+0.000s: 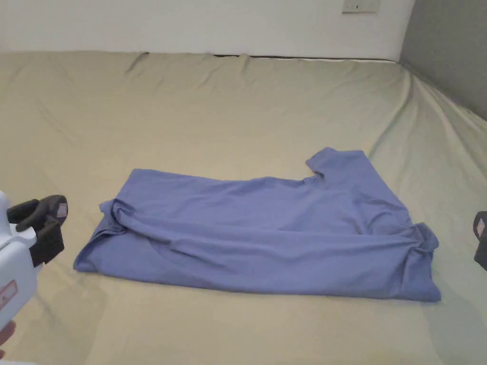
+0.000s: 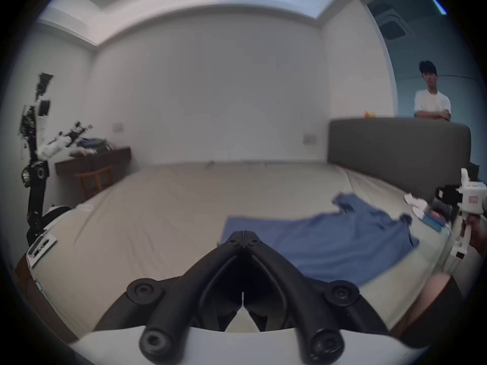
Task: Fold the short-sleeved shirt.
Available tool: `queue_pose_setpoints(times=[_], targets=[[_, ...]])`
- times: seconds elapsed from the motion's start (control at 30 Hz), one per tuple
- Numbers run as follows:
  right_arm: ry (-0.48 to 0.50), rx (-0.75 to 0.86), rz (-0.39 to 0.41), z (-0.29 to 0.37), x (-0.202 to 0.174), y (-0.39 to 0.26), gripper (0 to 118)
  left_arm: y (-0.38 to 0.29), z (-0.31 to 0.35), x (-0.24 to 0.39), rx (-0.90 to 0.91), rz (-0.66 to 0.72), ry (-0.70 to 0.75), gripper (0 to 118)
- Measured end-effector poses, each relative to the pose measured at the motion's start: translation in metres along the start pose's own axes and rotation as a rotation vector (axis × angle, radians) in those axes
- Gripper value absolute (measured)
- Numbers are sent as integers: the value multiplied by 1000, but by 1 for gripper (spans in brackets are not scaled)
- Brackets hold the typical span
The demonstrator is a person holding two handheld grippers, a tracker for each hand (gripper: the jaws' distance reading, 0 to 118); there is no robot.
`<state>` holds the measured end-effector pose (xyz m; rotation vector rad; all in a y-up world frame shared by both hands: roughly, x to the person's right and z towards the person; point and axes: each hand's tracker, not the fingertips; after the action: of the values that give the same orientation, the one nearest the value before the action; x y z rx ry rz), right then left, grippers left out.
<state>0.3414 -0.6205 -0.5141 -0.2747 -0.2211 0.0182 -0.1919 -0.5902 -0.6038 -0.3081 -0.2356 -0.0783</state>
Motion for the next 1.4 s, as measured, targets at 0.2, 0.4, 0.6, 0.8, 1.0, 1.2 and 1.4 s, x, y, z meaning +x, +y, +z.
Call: queue_pose_setpoints(times=[0.2, 0.4, 0.6, 0.8, 1.0, 1.2, 1.4], targets=[[18, -68, 1, -4, -5, -3, 2, -17, -35, -23, -177, 67, 55, 0], [22, -96, 16, -6, -10, -5, 2, -39, -128, -55, -457, 190, 112, 112], [25, -131, 13, -11, -9, -9, 2, -51, -160, -51, -546, 312, 96, 83], [59, -232, -2, -28, 1, -27, 2, -46, -134, -15, -486, 28, 93, 7], [11, -366, -74, -54, 16, -47, 8, -27, -102, -37, -373, 56, 72, 6], [81, -498, -116, -96, 22, -75, 117, -17, -87, -24, -357, 29, 38, 6], [152, -485, -158, -97, 20, -77, 9, -17, -85, -28, -370, 96, 20, 6]])
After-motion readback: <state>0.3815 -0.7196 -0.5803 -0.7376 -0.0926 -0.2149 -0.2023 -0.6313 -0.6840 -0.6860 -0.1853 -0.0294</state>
